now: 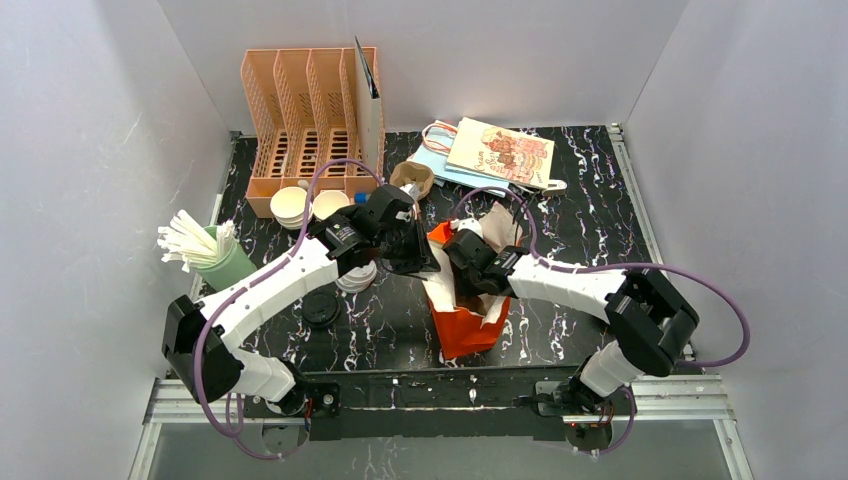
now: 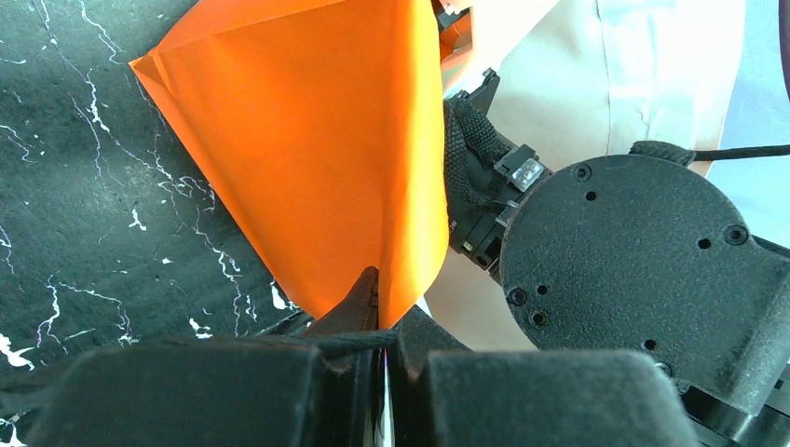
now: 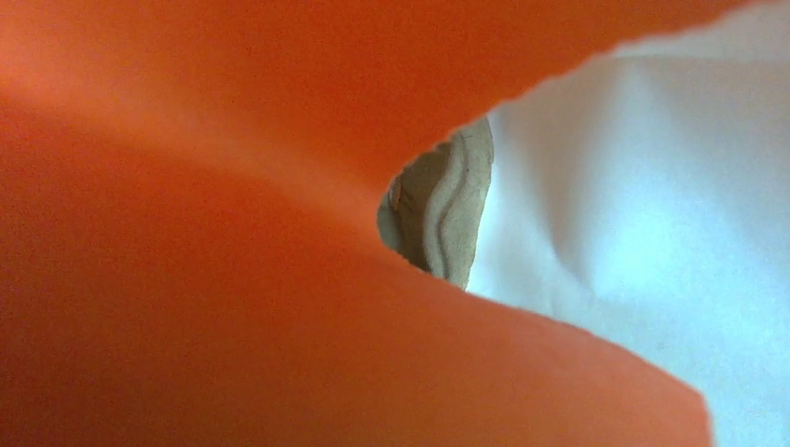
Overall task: Pack the takeout coffee
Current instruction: Adjust the cup tray in the takeout bag, then adjust the takeout bag at the center of the board.
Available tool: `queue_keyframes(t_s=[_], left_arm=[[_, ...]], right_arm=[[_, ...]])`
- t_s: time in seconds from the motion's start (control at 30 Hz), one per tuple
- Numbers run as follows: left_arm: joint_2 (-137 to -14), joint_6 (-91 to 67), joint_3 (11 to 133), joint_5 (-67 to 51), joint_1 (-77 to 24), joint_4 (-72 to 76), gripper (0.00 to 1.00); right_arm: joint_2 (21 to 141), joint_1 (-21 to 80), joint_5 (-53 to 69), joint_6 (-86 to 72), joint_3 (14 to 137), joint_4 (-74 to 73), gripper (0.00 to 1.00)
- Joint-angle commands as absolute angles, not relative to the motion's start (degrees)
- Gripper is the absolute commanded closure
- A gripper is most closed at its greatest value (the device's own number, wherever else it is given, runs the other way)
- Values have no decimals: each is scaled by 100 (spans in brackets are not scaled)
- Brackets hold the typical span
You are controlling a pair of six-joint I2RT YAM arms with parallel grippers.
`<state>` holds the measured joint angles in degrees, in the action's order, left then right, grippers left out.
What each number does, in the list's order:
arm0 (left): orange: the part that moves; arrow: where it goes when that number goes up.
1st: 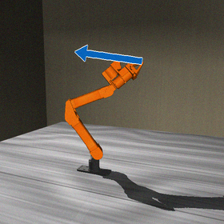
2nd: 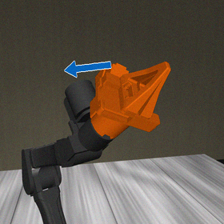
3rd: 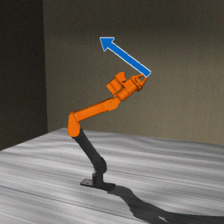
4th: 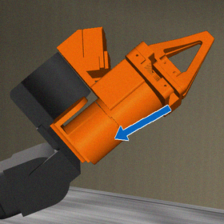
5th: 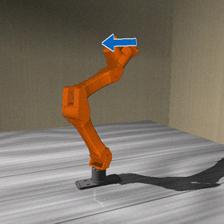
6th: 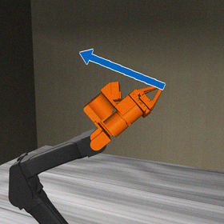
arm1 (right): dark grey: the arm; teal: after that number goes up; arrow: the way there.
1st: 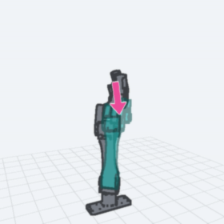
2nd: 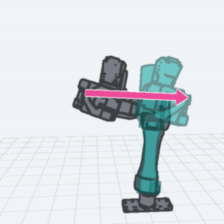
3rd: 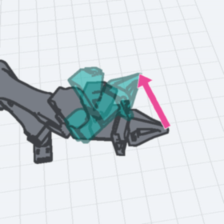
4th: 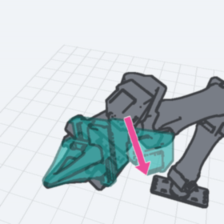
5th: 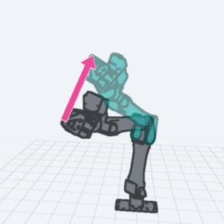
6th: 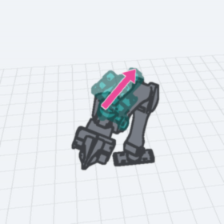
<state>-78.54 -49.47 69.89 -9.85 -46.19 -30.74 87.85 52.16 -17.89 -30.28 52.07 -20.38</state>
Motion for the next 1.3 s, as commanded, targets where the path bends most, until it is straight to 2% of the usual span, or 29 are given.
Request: queue_keyframes(t_s=[0.0, 0.23, 0.47, 0.6, 0.77, 0.87, 1.1, 1.27], left_arm=[[-7852, -4932, 6842, -1213, -4601, -3384, 100], [-7831, -4973, 6787, -1307, -4604, -3393, 100], [-7927, -4997, 7152, -1309, -4588, -3465, 100], [-8091, -4956, 7571, -1258, -4588, -3612, 100], [-8460, -4763, 8377, -1144, -4590, -3984, 100], [-8746, -4586, 8785, -1135, -4589, -4184, 100], [-9459, -4544, 9591, -1068, -4550, -4232, 100], [-10189, -4589, 10329, -1248, -4505, -4055, 100]], right_arm=[[9108, 5273, -1690, -3211, 4978, -2240, 99], [9290, 5267, -1679, -3441, 4985, -2514, 99], [8361, 5269, -1970, -2999, 6025, -2923, 96], [7923, 5270, -1926, -2628, 6675, -3087, 87], [7428, 5257, -1654, -2346, 7178, -3188, 57], [7184, 5257, -1914, -2229, 7578, -3388, 46], [7121, 5221, -2870, -1893, 9032, -4479, 34], [7035, 5221, -3450, -1903, 9595, -4993, 30]])
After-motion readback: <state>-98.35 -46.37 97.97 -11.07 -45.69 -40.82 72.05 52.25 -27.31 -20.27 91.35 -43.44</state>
